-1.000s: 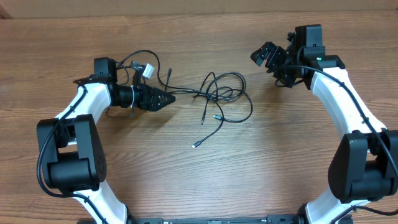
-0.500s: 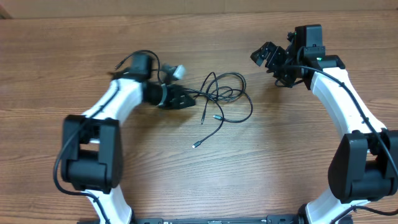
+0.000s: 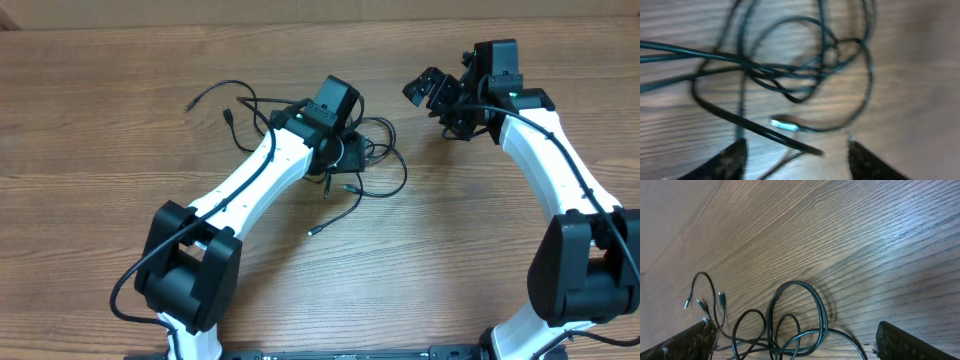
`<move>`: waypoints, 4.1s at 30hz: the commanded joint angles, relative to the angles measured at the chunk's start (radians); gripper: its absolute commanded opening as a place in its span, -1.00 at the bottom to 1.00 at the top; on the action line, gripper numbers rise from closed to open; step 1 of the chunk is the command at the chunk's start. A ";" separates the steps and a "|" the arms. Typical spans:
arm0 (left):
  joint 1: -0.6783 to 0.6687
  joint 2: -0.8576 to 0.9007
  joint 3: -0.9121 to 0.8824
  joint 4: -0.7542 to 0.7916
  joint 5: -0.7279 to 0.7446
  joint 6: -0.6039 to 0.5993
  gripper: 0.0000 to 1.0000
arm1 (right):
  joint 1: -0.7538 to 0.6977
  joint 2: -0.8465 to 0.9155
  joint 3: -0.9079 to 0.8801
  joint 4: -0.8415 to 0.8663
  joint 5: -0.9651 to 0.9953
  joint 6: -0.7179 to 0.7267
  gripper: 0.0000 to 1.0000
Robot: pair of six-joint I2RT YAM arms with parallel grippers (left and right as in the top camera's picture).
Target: Untangle cables
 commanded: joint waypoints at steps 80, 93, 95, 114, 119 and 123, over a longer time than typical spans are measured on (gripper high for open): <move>0.283 -0.011 0.340 -0.443 0.116 0.340 -0.91 | -0.002 0.002 0.010 0.006 -0.005 -0.008 1.00; 0.108 0.227 0.324 -0.346 0.060 0.310 -0.38 | -0.002 0.002 0.010 0.006 -0.005 -0.008 1.00; 0.108 0.266 0.324 -0.353 0.061 0.310 0.43 | -0.002 0.002 0.010 0.006 -0.005 -0.008 1.00; 0.106 0.332 0.321 -0.277 -0.005 0.268 -0.25 | -0.002 0.002 0.010 0.006 -0.005 -0.008 1.00; 0.105 0.332 0.264 -0.275 -0.064 0.258 -0.68 | -0.002 0.002 0.010 0.006 -0.005 -0.008 1.00; 0.111 0.332 0.174 -0.277 -0.184 0.259 -0.64 | -0.002 0.002 0.010 0.006 -0.005 -0.008 1.00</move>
